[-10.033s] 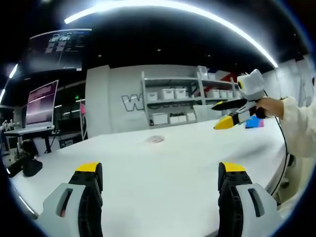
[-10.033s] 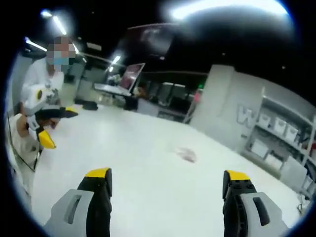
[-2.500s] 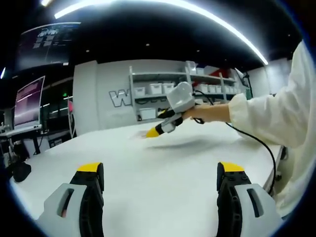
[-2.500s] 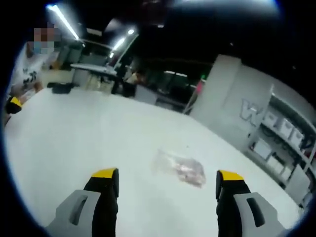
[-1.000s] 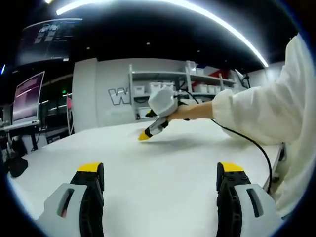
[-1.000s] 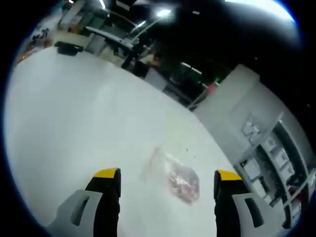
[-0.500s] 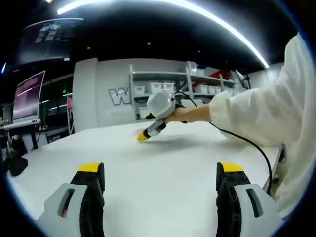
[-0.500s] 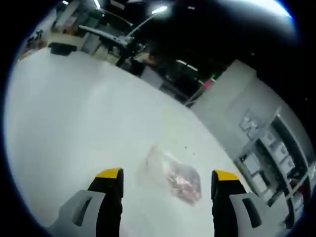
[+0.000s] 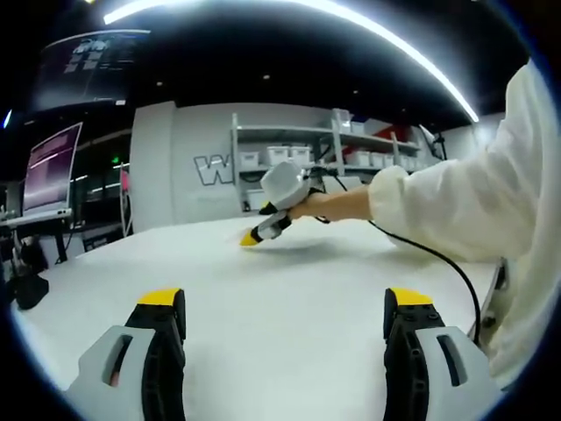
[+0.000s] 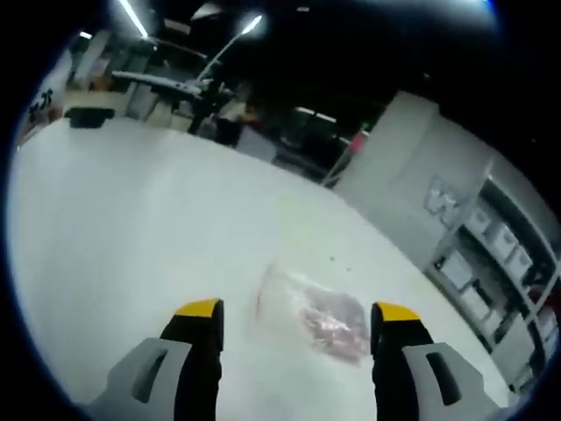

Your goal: Open the resealable bag by pulling the two sides of the seal apart until the entire bag opening is separated and visibly accessible.

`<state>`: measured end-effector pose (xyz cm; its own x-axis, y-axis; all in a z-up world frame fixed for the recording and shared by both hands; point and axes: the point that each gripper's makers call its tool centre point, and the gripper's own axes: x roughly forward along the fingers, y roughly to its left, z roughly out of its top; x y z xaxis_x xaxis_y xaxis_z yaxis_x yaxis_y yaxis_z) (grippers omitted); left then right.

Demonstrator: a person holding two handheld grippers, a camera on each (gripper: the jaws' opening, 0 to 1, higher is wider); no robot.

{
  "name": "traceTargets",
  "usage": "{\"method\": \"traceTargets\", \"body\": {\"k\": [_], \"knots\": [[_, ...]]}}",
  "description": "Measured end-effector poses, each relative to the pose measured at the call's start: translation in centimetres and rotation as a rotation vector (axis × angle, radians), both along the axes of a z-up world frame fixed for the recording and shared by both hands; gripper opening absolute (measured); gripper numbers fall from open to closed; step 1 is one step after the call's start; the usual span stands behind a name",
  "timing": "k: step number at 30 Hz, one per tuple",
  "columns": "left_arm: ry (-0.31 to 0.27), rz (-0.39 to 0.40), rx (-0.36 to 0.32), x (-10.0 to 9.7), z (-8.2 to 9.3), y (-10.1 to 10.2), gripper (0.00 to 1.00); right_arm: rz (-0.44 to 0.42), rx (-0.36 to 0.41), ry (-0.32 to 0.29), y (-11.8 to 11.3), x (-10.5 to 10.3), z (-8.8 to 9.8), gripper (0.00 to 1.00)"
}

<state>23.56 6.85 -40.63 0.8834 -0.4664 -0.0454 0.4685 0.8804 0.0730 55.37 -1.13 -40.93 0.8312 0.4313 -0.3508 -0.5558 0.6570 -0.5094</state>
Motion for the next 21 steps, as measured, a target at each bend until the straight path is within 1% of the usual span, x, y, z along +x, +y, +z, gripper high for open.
{"method": "traceTargets", "body": {"k": [4, 8, 13, 16, 18, 21], "knots": [[0.003, 0.001, -0.001, 0.1, -0.1, 0.0, 0.92, 0.005, -0.01, -0.007, 0.2, -0.2, -0.1, 0.65], [0.001, 0.002, -0.002, 0.1, -0.1, 0.0, 0.92, 0.003, -0.02, -0.006, 0.1, 0.0, -0.3, 0.61], [-0.001, 0.005, -0.007, 0.1, 0.1, 0.1, 0.92, 0.008, -0.021, 0.002, 0.3, 0.1, -0.5, 0.52], [-0.002, 0.003, -0.007, 0.0, 0.1, 0.1, 0.92, 0.009, -0.034, -0.002, 0.4, 0.3, -0.6, 0.51], [-0.001, 0.001, -0.007, 0.0, 0.1, 0.1, 0.92, 0.01, -0.025, 0.004, 0.5, 0.5, -0.7, 0.51], [-0.001, 0.001, -0.008, 0.0, 0.1, 0.1, 0.92, 0.013, -0.032, 0.009, 0.7, 0.7, -0.9, 0.45]]}}
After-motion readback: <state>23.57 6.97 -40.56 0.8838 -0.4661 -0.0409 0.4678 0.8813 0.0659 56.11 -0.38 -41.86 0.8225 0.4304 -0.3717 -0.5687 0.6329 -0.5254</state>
